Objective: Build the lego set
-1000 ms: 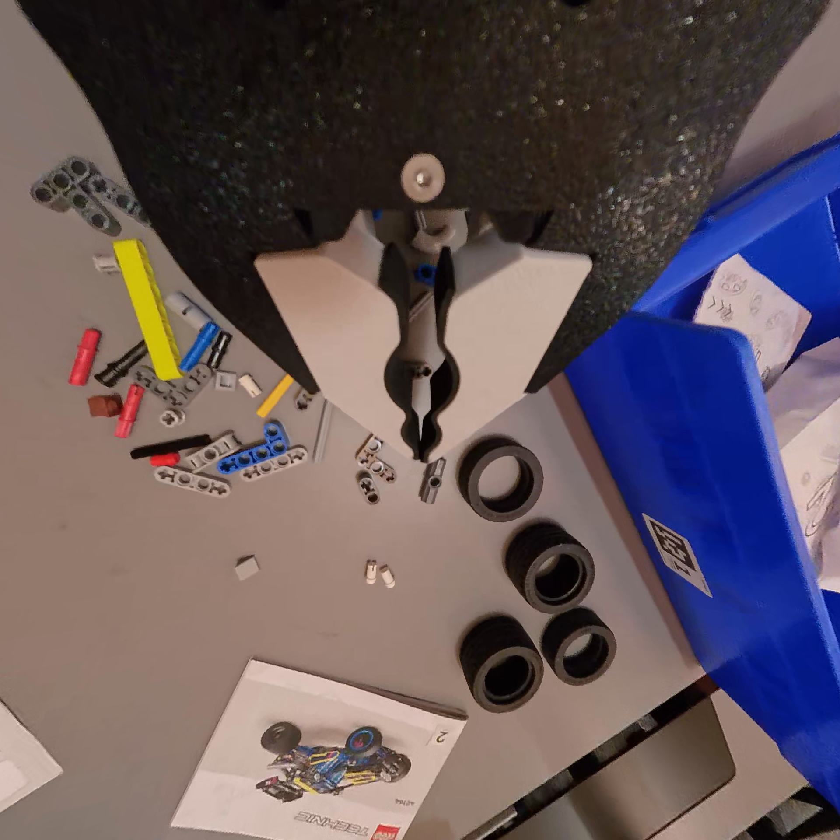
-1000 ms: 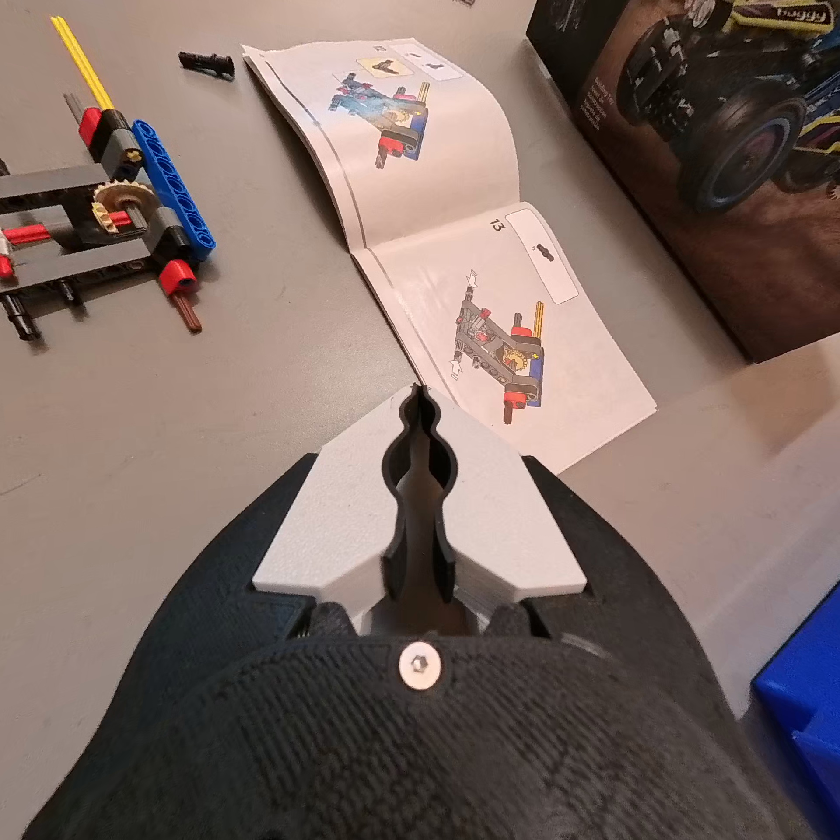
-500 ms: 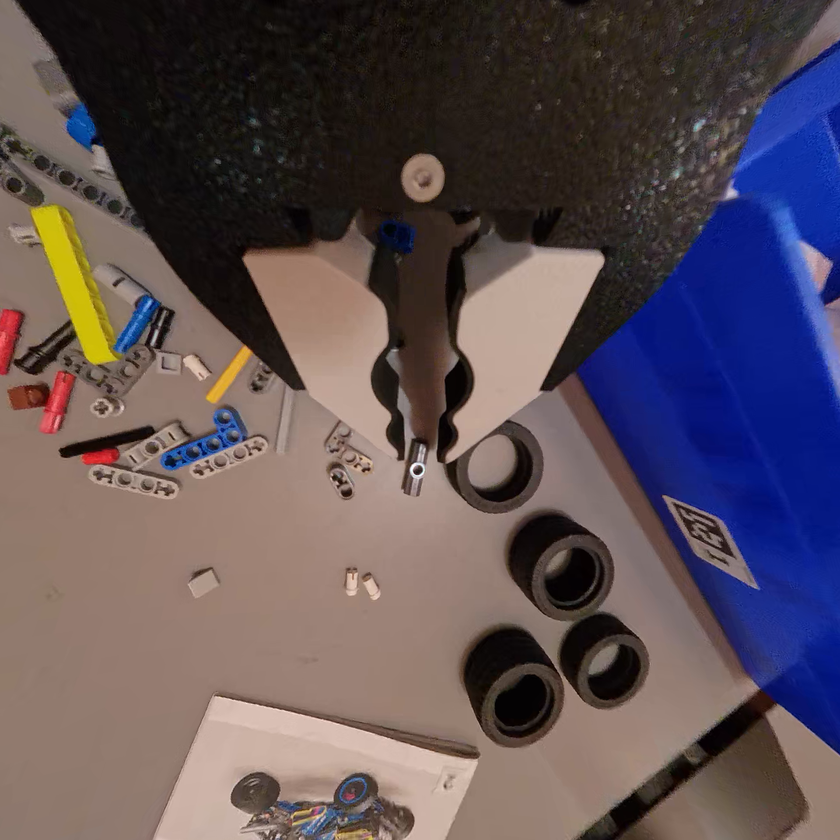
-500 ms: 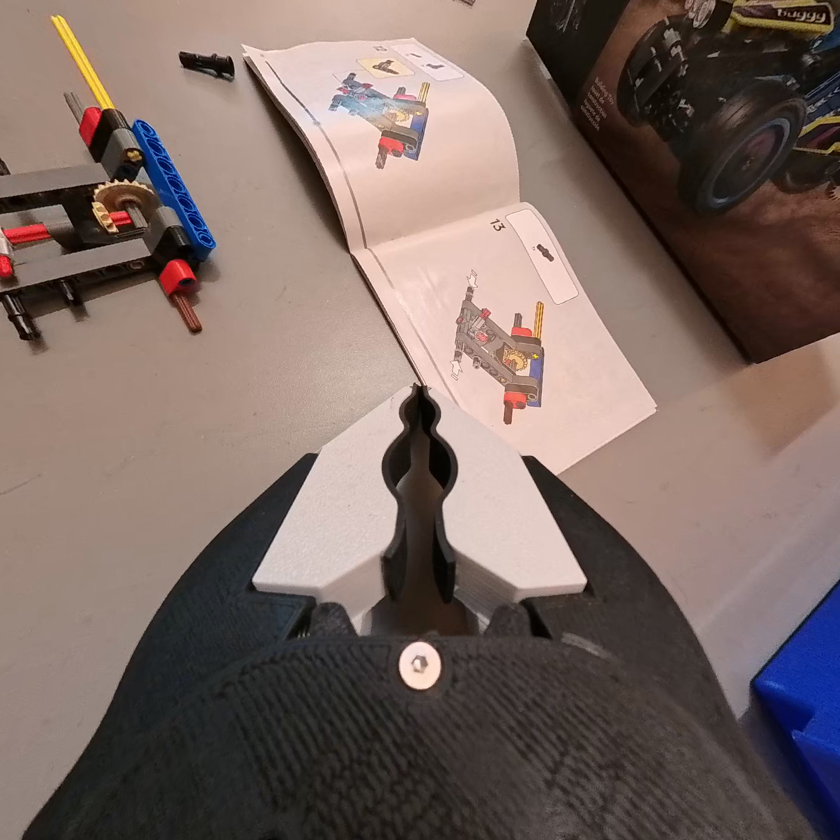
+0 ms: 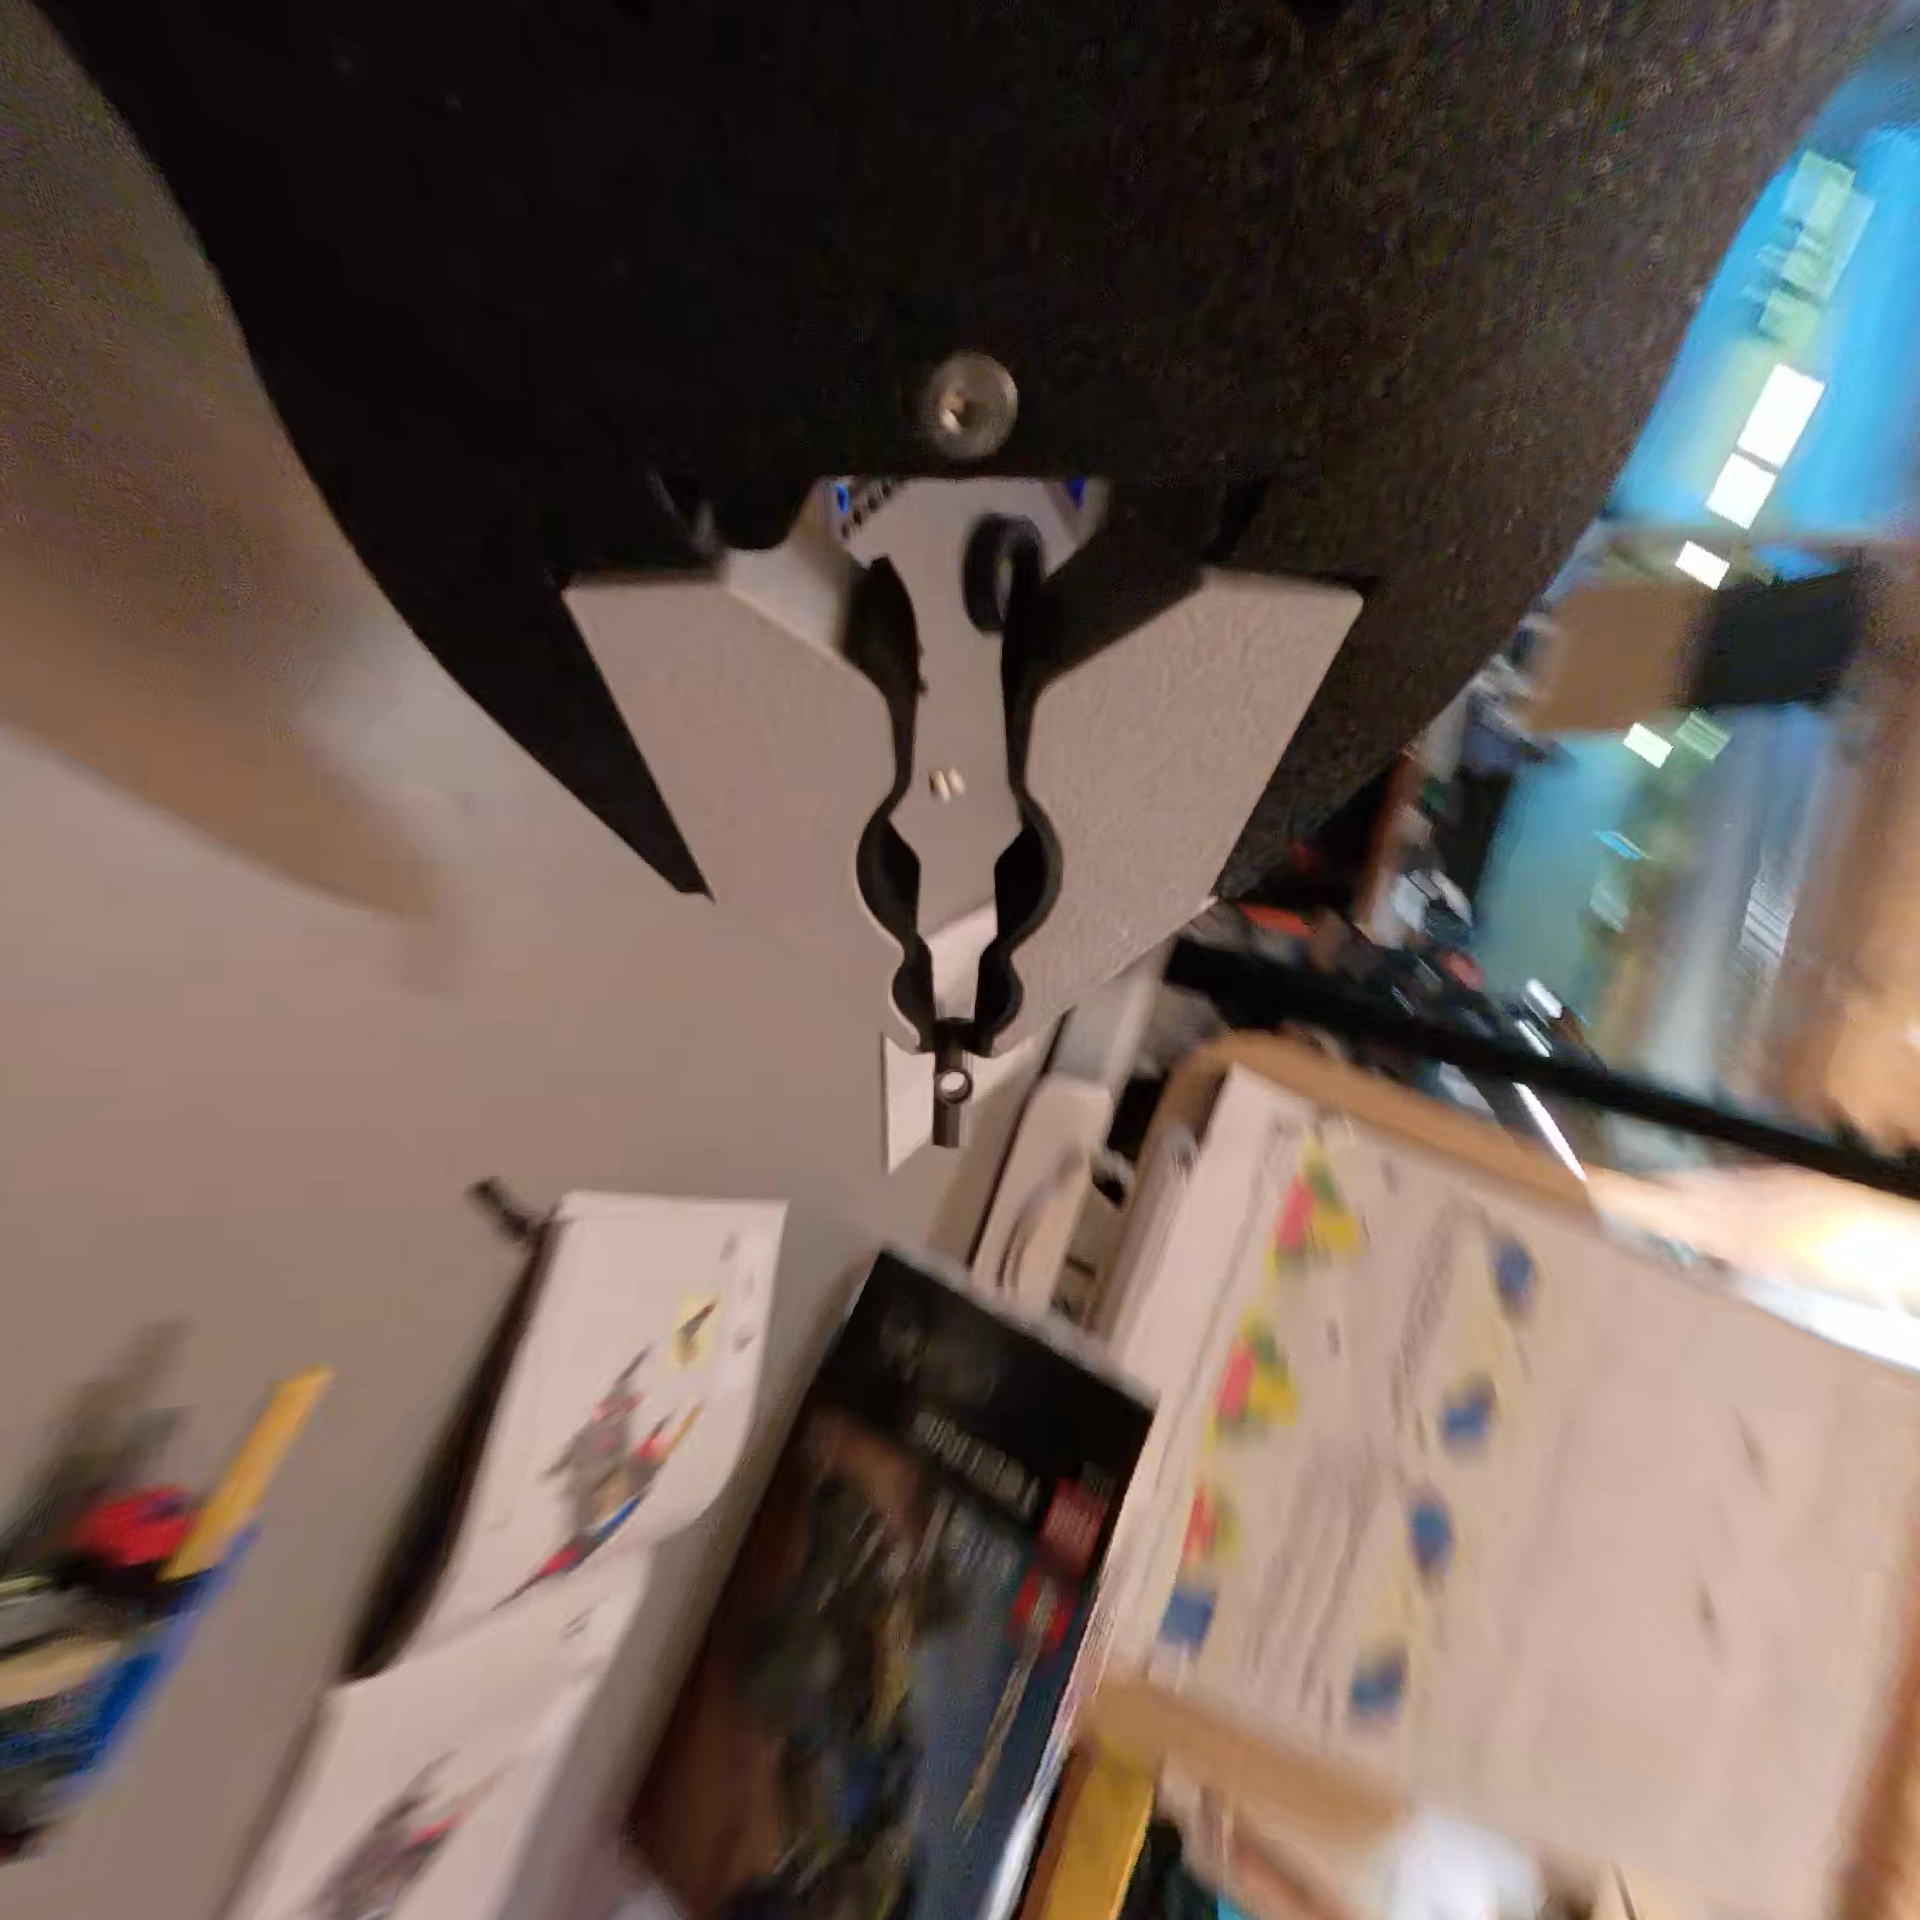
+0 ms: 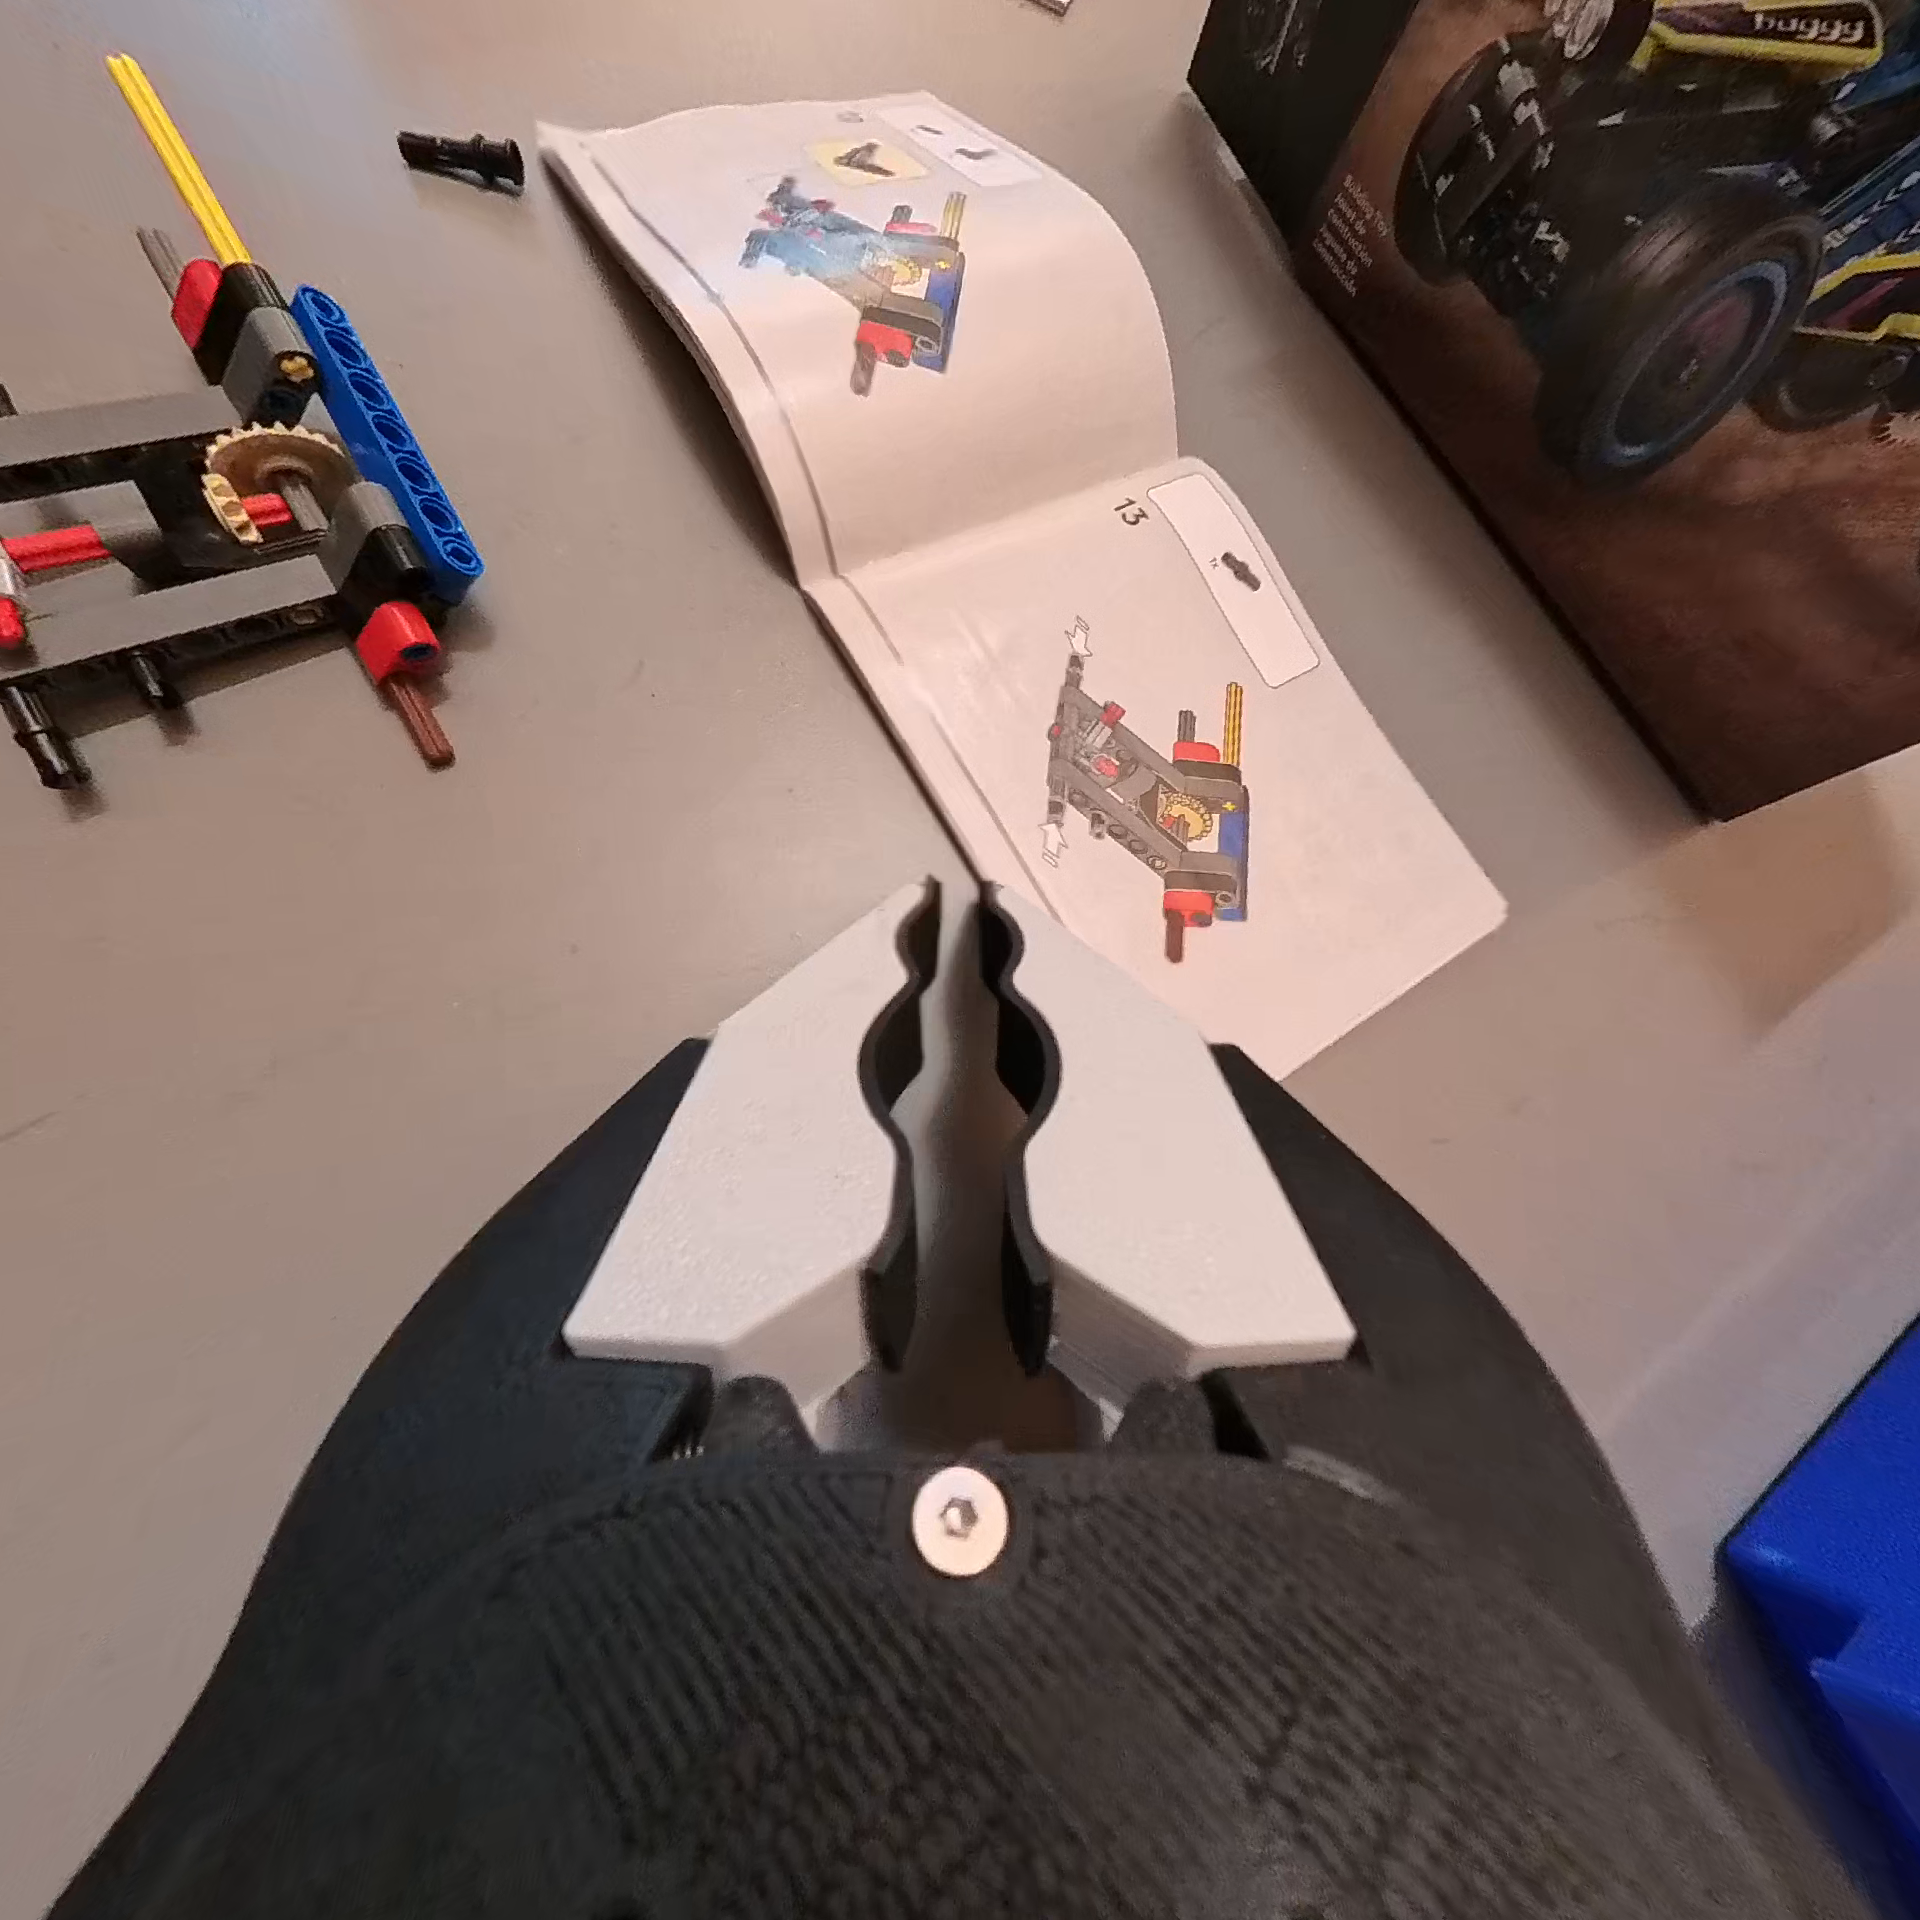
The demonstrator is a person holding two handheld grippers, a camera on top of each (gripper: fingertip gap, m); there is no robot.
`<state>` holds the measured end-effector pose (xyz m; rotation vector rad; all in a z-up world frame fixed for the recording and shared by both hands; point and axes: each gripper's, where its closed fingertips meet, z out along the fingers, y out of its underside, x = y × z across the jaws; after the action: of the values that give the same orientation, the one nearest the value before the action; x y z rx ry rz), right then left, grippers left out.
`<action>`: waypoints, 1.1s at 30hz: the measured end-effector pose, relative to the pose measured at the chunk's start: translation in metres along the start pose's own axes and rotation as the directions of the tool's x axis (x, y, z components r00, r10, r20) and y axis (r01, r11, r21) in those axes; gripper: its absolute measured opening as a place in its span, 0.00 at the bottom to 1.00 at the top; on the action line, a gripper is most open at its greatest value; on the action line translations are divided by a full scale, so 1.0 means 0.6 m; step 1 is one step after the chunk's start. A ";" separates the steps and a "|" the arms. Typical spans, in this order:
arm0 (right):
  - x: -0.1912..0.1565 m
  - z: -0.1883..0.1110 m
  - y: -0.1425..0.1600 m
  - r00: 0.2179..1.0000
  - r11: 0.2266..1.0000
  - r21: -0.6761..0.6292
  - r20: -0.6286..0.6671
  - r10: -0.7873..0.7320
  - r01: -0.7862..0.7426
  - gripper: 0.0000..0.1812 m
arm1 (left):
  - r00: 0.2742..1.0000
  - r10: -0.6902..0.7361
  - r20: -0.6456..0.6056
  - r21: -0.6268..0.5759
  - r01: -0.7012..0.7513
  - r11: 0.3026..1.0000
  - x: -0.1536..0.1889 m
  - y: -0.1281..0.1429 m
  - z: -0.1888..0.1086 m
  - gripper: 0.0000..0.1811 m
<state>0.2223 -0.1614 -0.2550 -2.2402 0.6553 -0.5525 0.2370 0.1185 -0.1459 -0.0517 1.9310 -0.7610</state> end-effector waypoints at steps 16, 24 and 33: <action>-0.184 -0.035 -0.078 0.930 0.994 0.100 0.358 -0.079 0.046 0.26 | 0.800 0.600 -0.029 0.285 -0.569 0.772 0.306 -0.186 -0.013 0.02; -0.193 -0.019 -0.105 0.908 0.984 0.147 0.390 -0.154 0.104 0.32 | 0.732 0.681 0.030 0.212 -0.670 0.711 0.311 -0.178 0.002 0.02; -0.203 -0.027 -0.125 0.884 0.981 0.180 0.443 -0.150 0.076 0.28 | 0.751 0.659 0.052 0.210 -0.653 0.727 0.306 -0.180 0.002 0.02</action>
<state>0.1399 -0.0516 -0.2120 -2.1556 0.2299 -0.1114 0.1182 -0.0335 -0.2362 0.7540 1.6969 -0.4712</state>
